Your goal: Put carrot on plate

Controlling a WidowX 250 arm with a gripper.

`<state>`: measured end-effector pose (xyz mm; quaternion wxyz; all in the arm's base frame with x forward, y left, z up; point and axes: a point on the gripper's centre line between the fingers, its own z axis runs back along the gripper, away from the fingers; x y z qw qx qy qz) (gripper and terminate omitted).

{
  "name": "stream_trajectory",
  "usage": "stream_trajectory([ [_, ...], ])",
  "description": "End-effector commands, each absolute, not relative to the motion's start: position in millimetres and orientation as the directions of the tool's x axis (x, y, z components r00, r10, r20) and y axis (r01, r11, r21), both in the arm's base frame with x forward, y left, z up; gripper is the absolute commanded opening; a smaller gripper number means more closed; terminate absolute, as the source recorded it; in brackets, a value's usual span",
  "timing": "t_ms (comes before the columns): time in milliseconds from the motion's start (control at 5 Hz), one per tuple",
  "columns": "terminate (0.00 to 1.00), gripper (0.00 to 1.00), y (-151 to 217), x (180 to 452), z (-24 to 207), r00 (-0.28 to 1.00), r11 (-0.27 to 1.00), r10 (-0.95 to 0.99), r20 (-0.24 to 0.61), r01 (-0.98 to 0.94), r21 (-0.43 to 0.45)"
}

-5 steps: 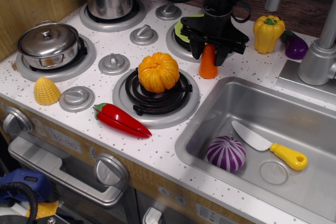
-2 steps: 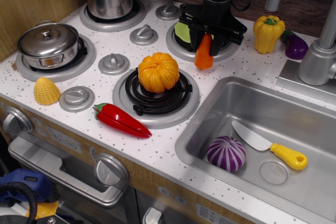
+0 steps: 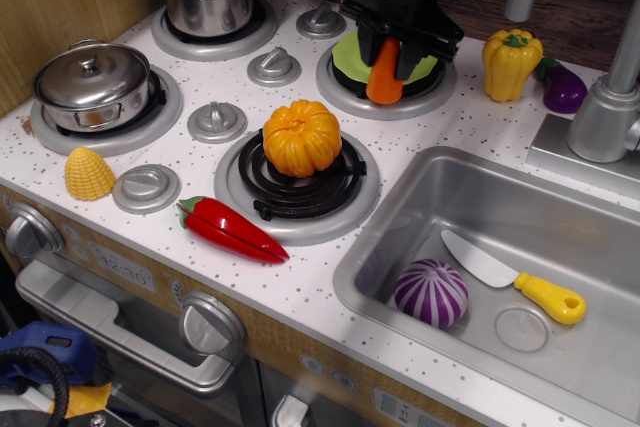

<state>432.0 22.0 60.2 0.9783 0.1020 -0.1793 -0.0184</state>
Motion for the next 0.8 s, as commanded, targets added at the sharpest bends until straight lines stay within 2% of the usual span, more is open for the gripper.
stream_trajectory([
  [0, 0.0, 0.0, 38.4, 453.7, 104.3, 0.871, 0.974, -0.113, 0.479, 0.001, 0.228],
  [400, 0.0, 0.0, 51.7, 473.6, 102.3, 0.837, 0.965, -0.191, 0.513, 0.065, 0.253],
  [600, 0.0, 0.0, 54.7, 478.1, 93.9, 0.821, 0.961, -0.211, 0.531, 0.076, 0.265],
])
